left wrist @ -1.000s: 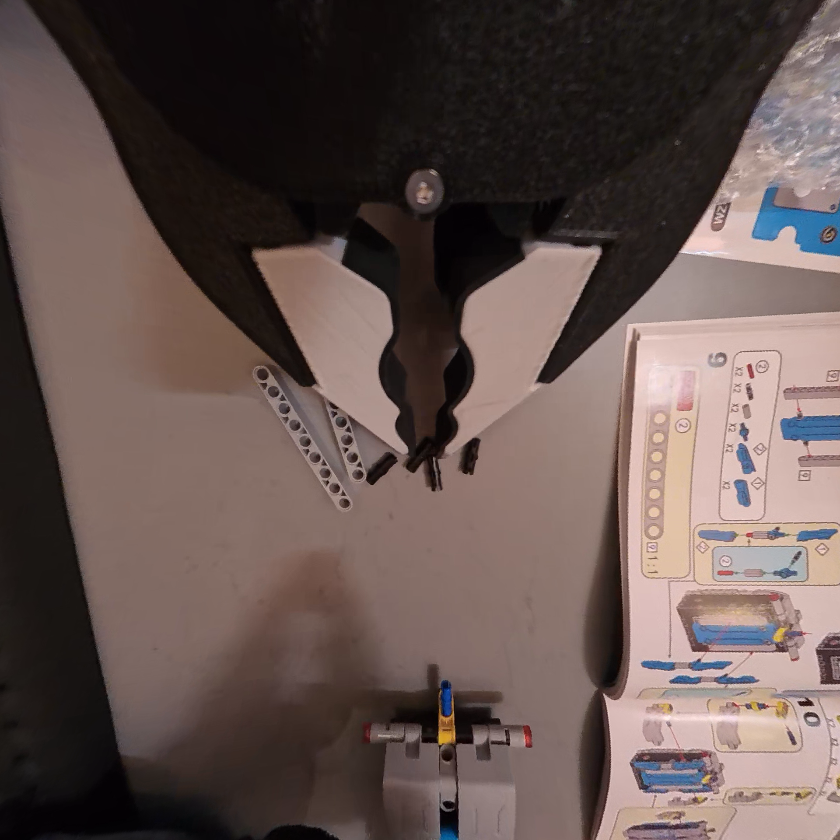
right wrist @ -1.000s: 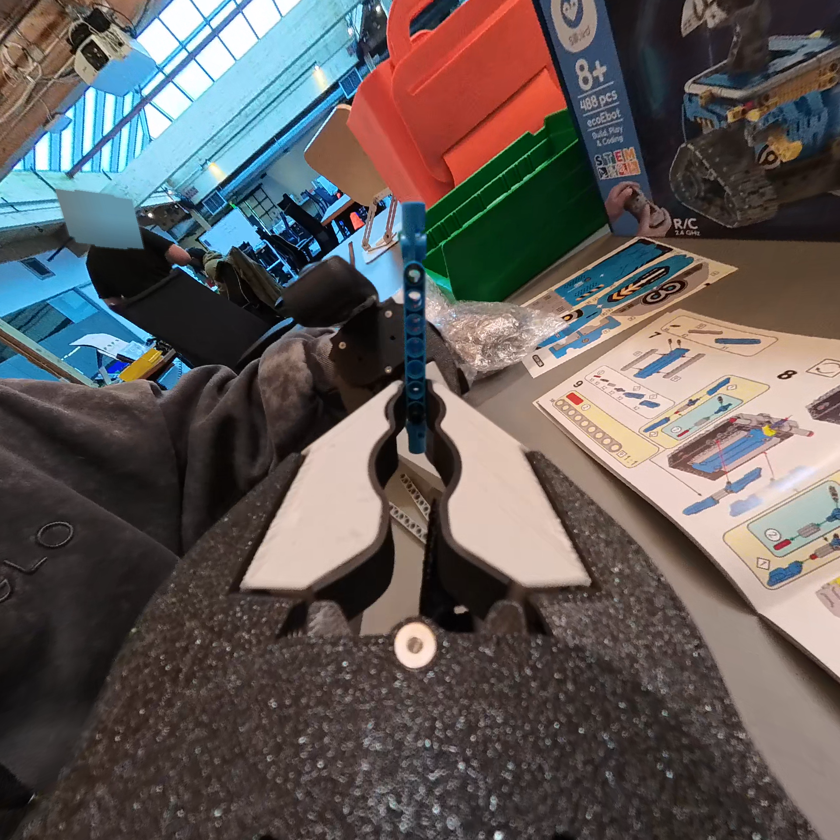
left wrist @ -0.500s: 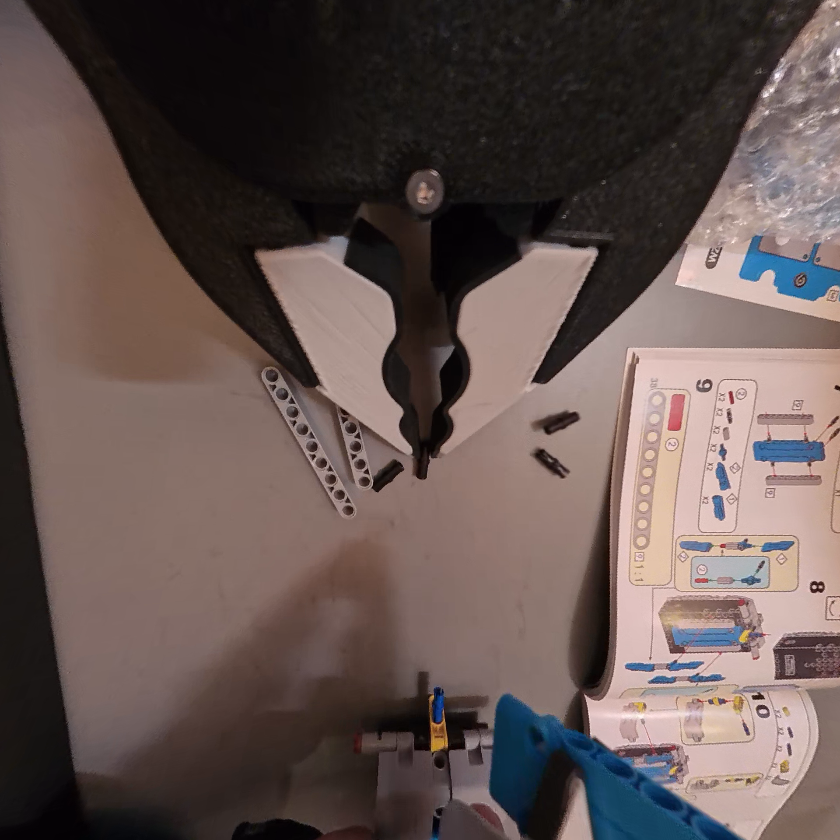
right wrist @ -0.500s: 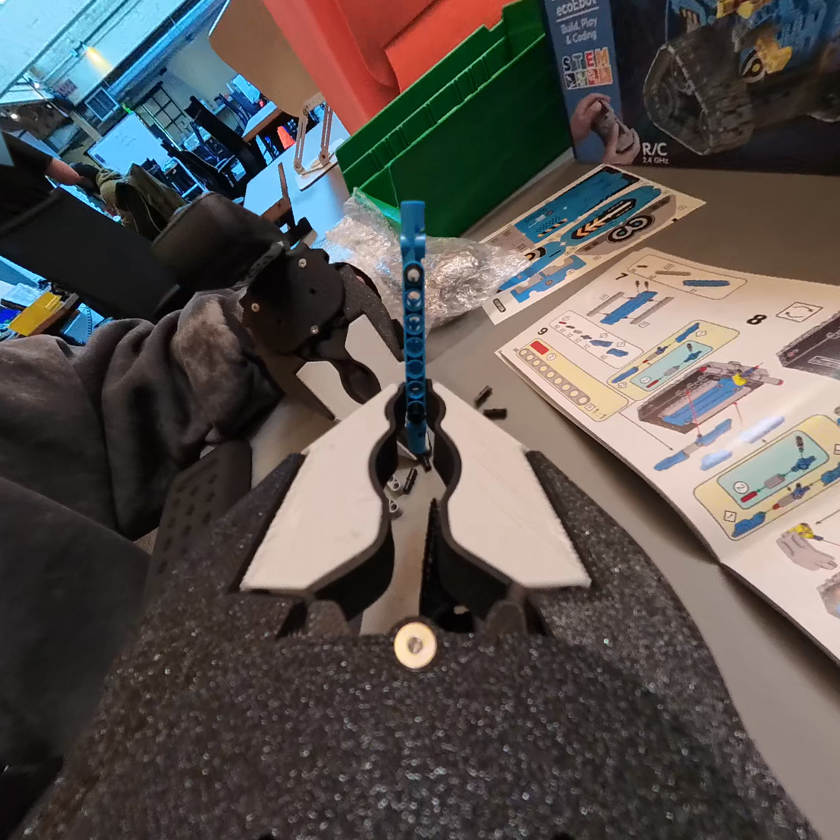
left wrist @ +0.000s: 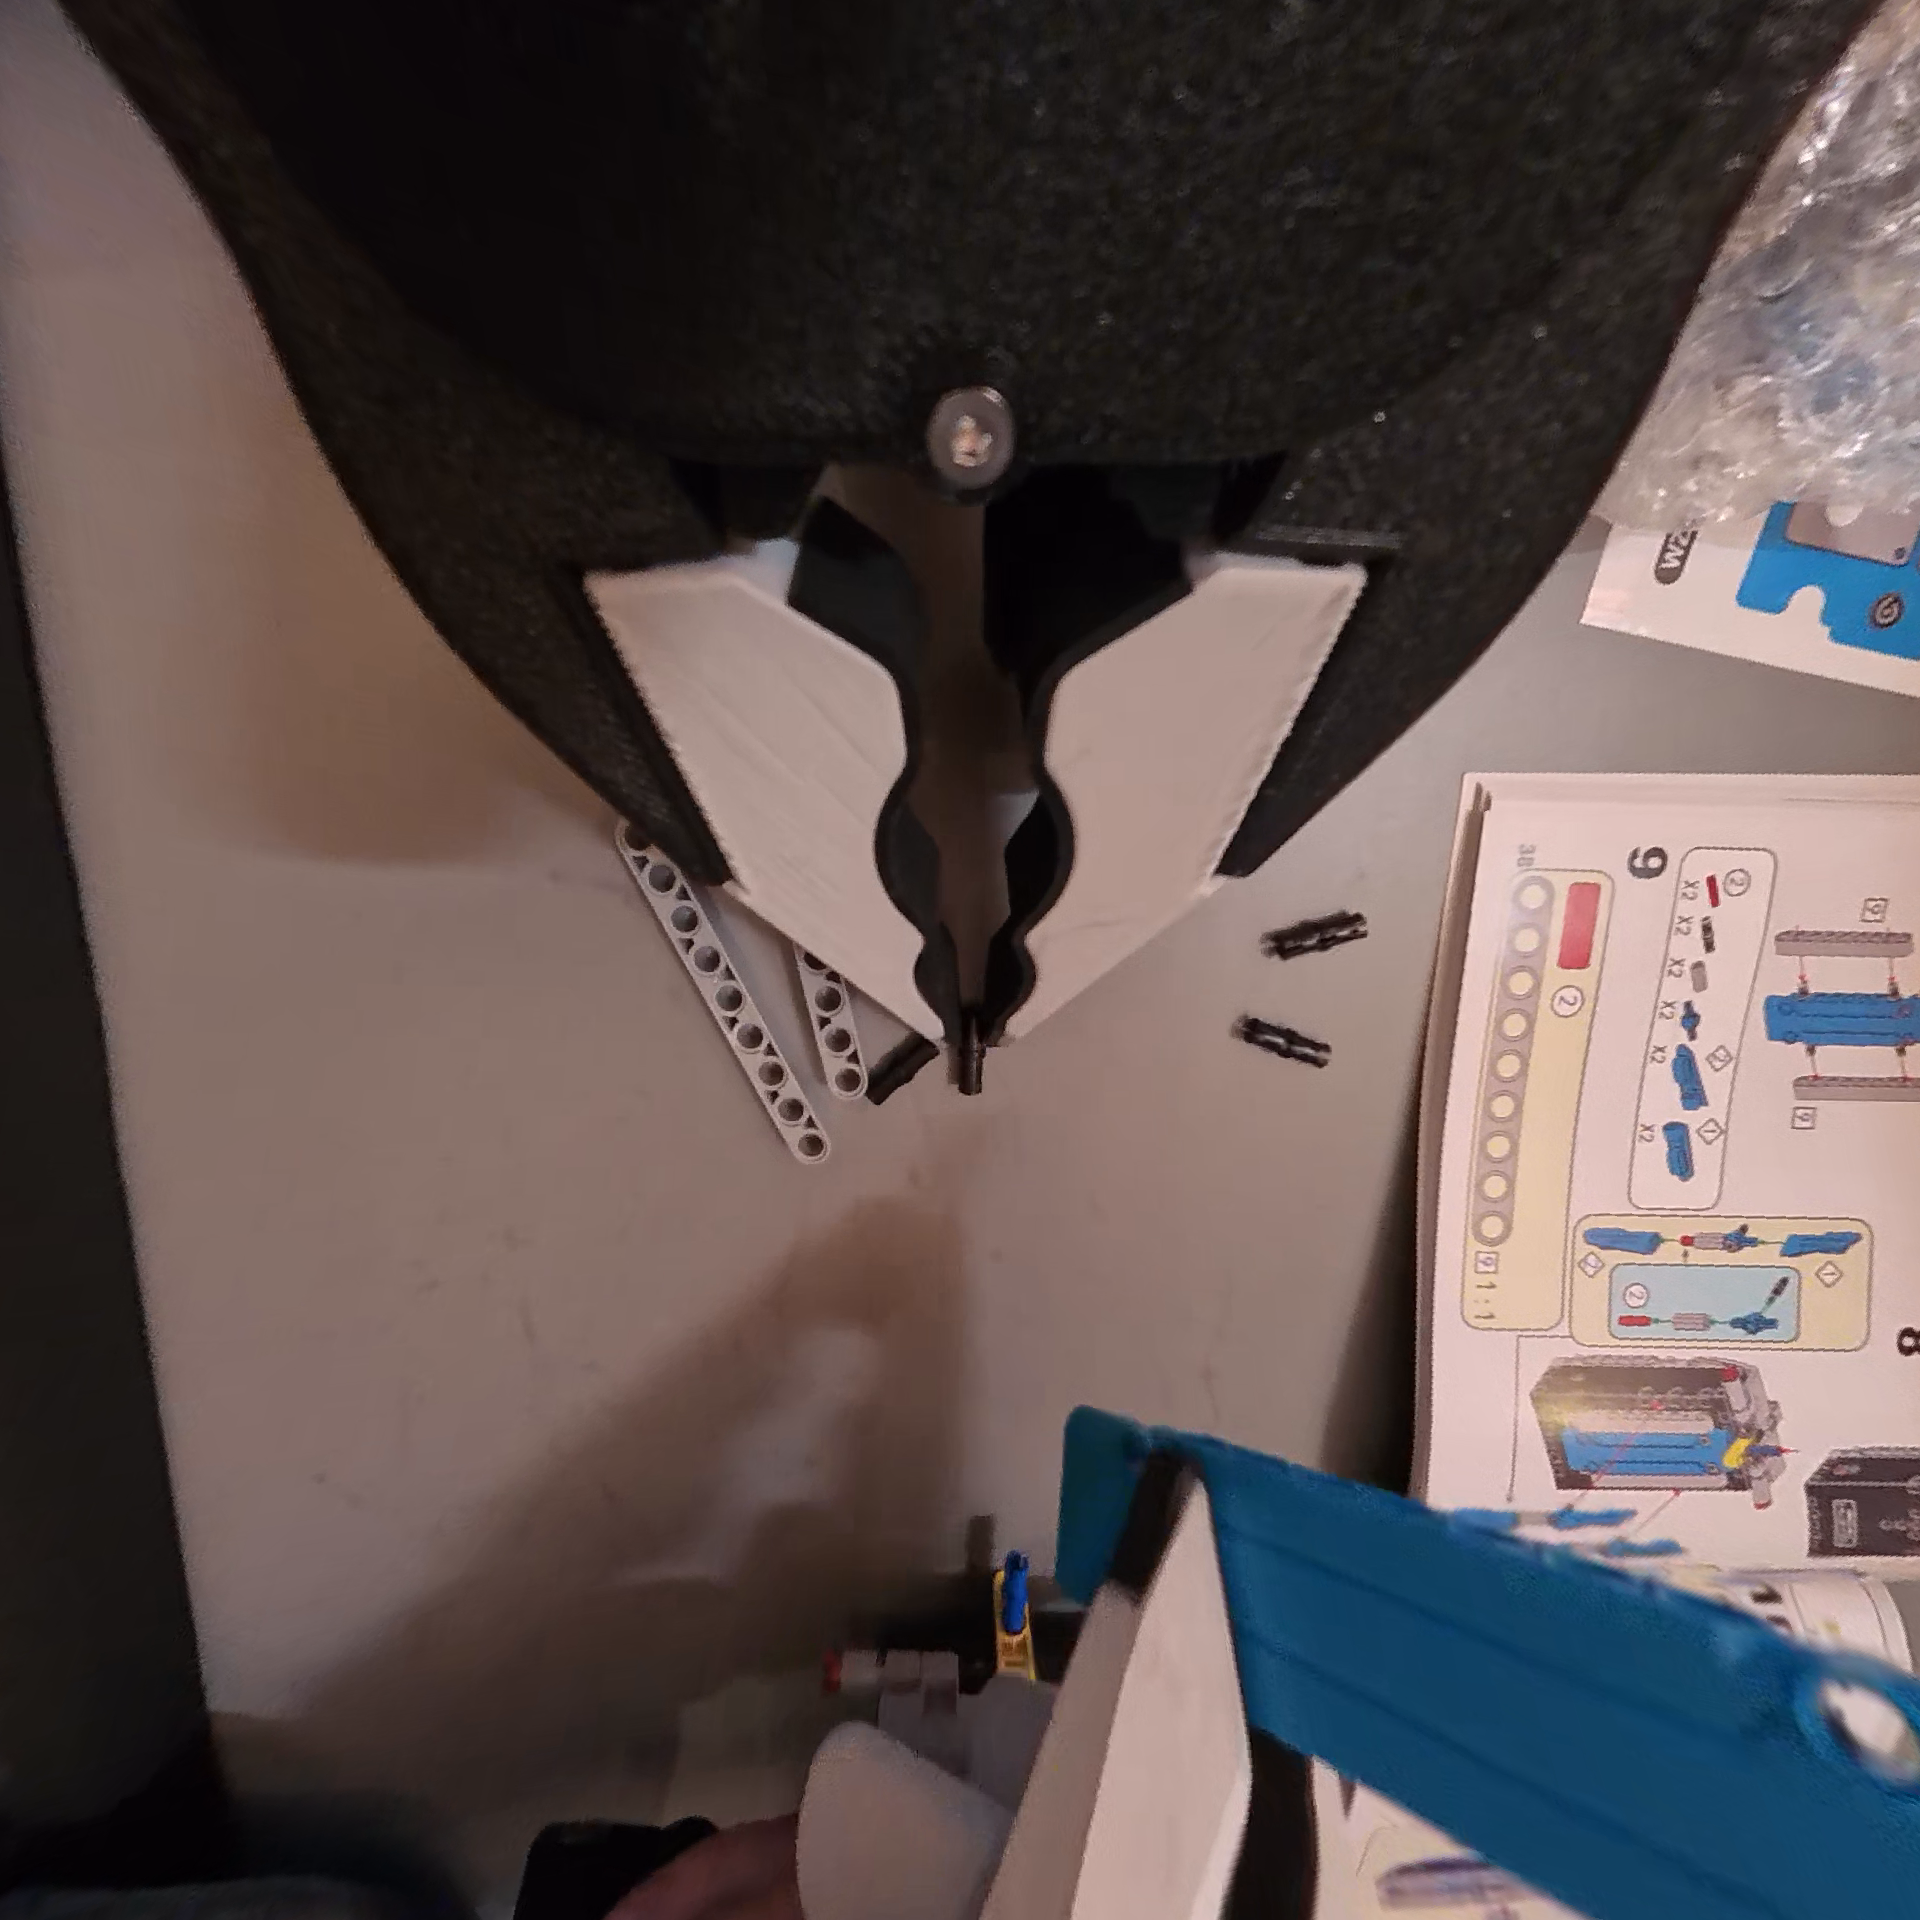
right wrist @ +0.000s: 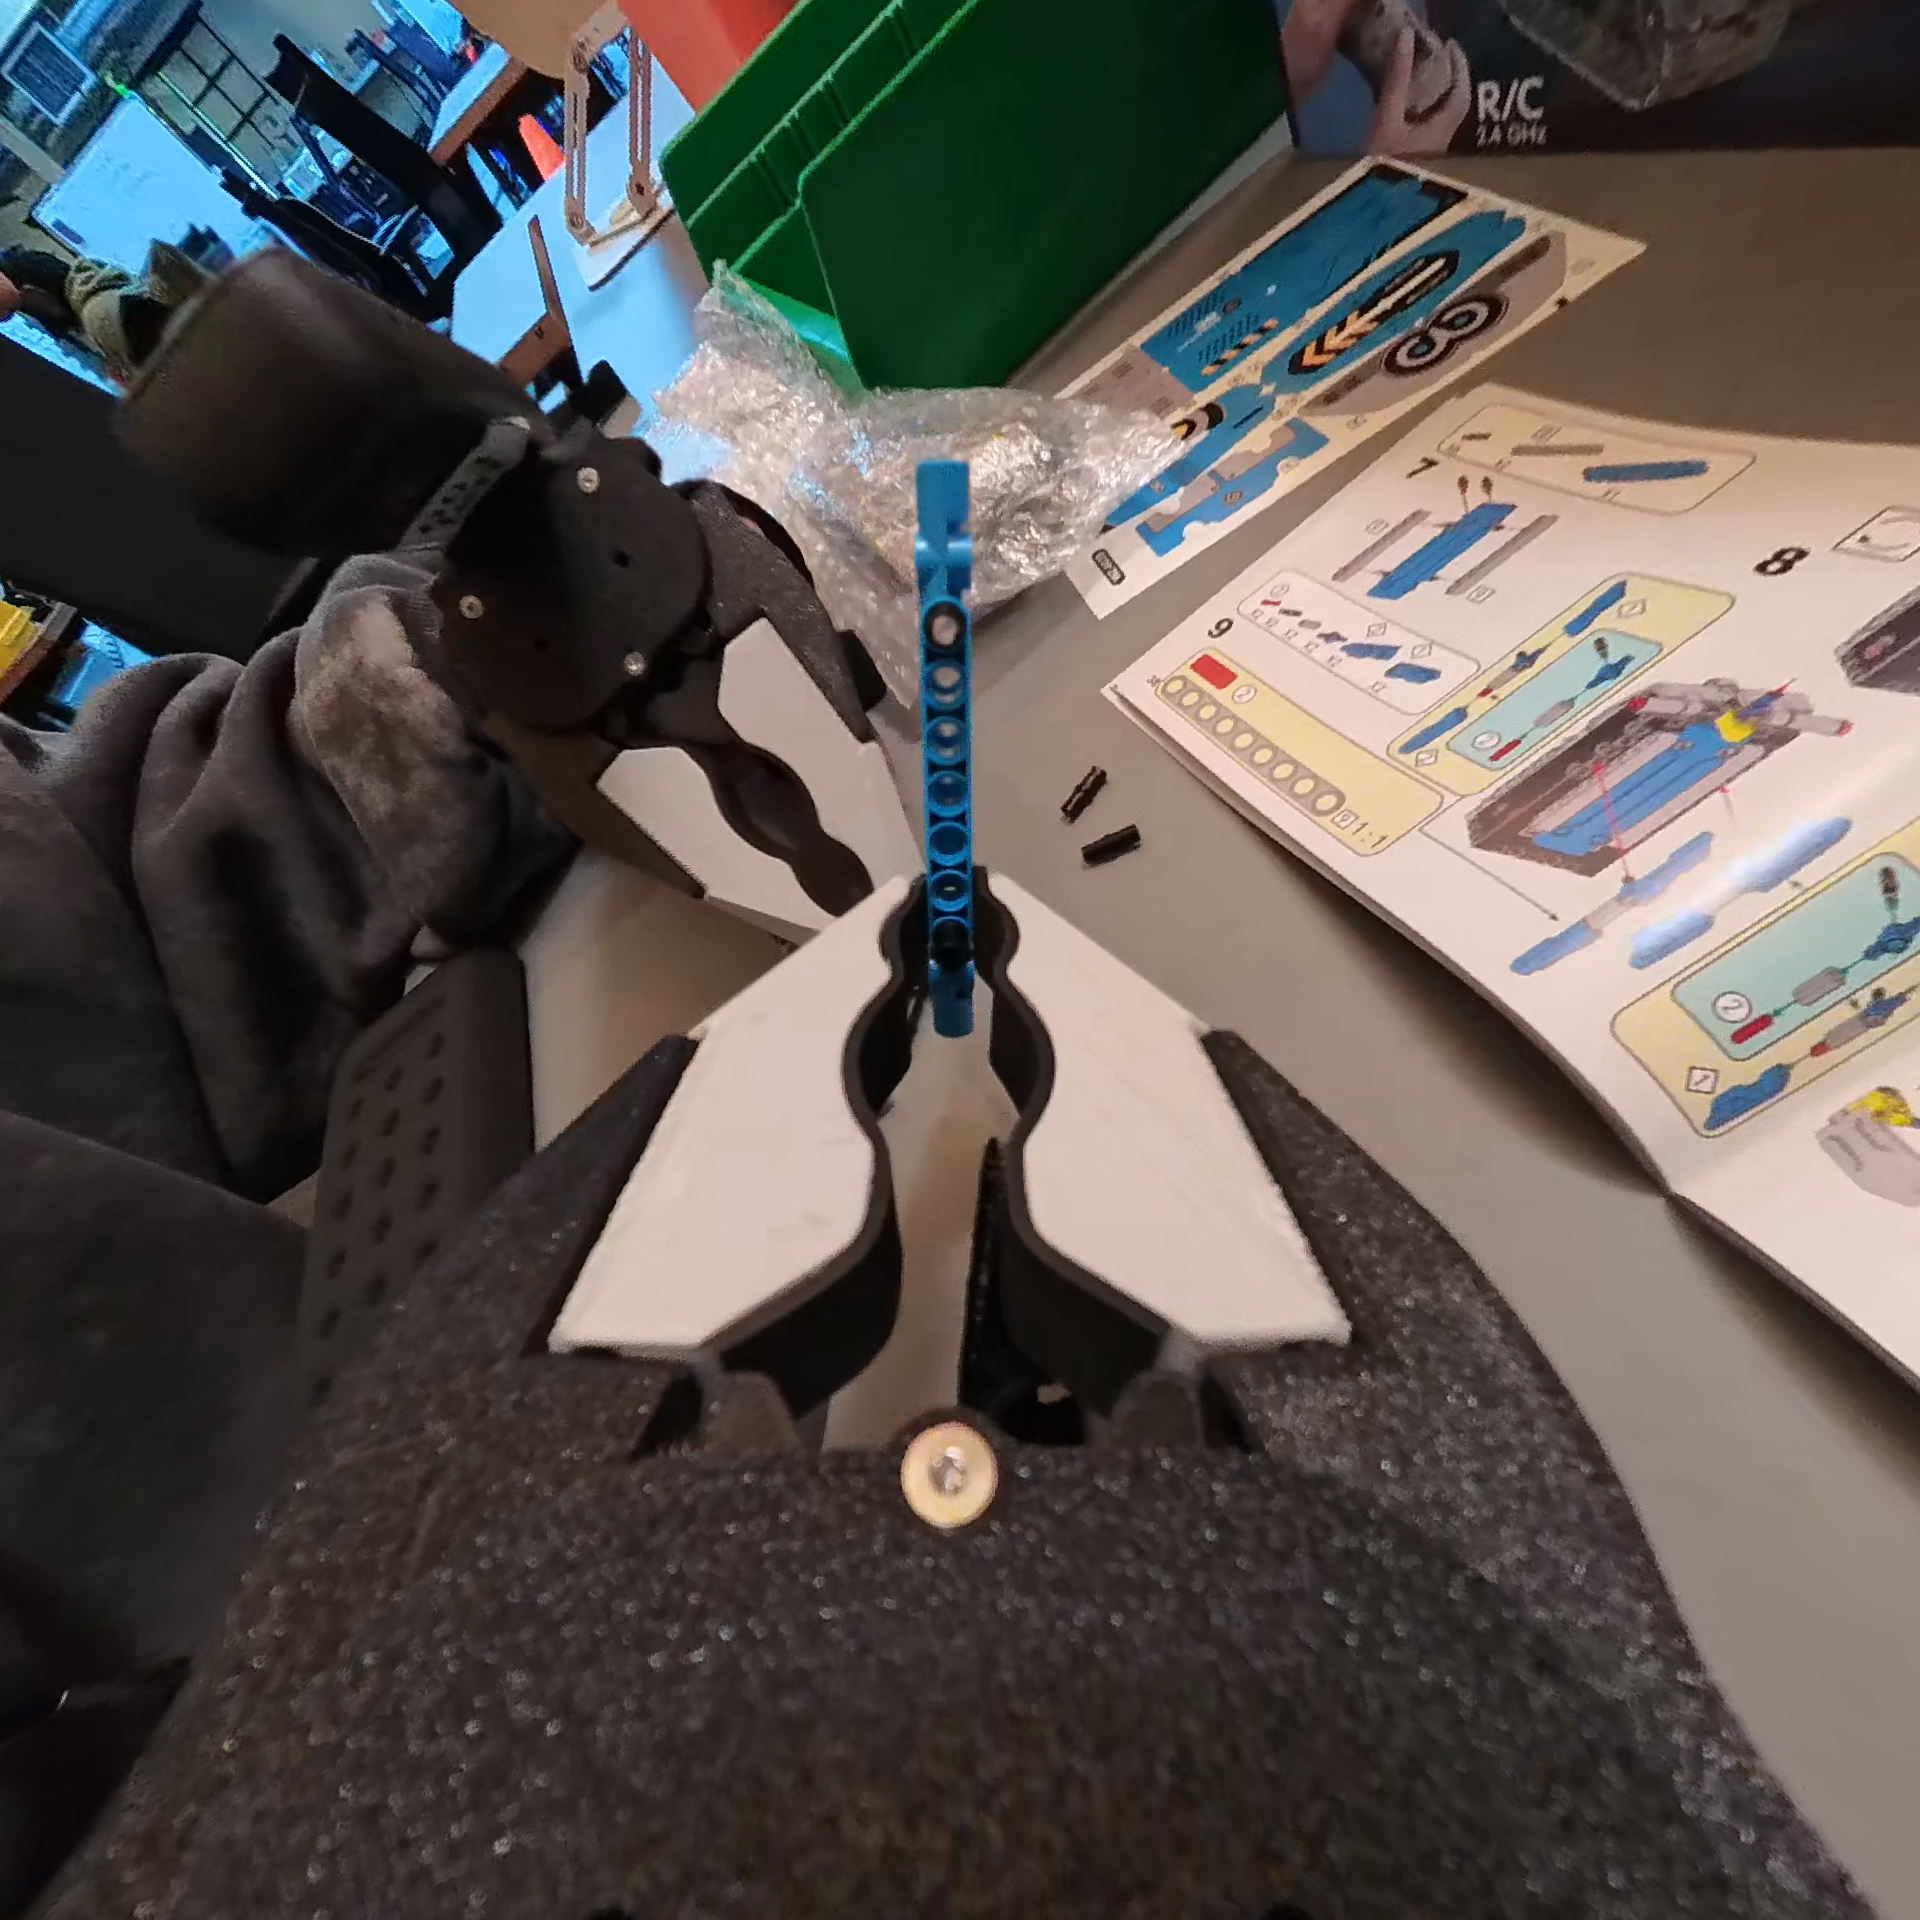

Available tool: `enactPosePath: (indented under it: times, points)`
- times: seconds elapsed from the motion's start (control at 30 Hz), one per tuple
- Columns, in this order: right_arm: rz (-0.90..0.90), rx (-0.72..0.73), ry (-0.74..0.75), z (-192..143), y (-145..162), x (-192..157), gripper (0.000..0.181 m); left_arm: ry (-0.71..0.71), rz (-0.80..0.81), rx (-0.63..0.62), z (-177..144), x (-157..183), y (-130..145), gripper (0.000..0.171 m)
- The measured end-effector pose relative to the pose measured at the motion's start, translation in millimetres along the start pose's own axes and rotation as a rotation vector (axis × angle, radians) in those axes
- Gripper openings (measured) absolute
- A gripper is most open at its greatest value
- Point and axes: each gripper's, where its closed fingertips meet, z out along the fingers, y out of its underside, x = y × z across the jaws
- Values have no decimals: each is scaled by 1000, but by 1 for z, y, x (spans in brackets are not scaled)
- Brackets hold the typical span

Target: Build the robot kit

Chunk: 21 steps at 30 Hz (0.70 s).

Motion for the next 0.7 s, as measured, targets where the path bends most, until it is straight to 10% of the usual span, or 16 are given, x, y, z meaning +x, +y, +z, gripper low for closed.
enactPosePath:
  times: [0.33,0.7]
  points:
    - [171,117,-269,-8,-15,-28,5,19,-190,425,-45,-9,-69,3]
    - [170,125,-337,-6,-16,-37,6,82,-260,463,-51,-7,-71,2]
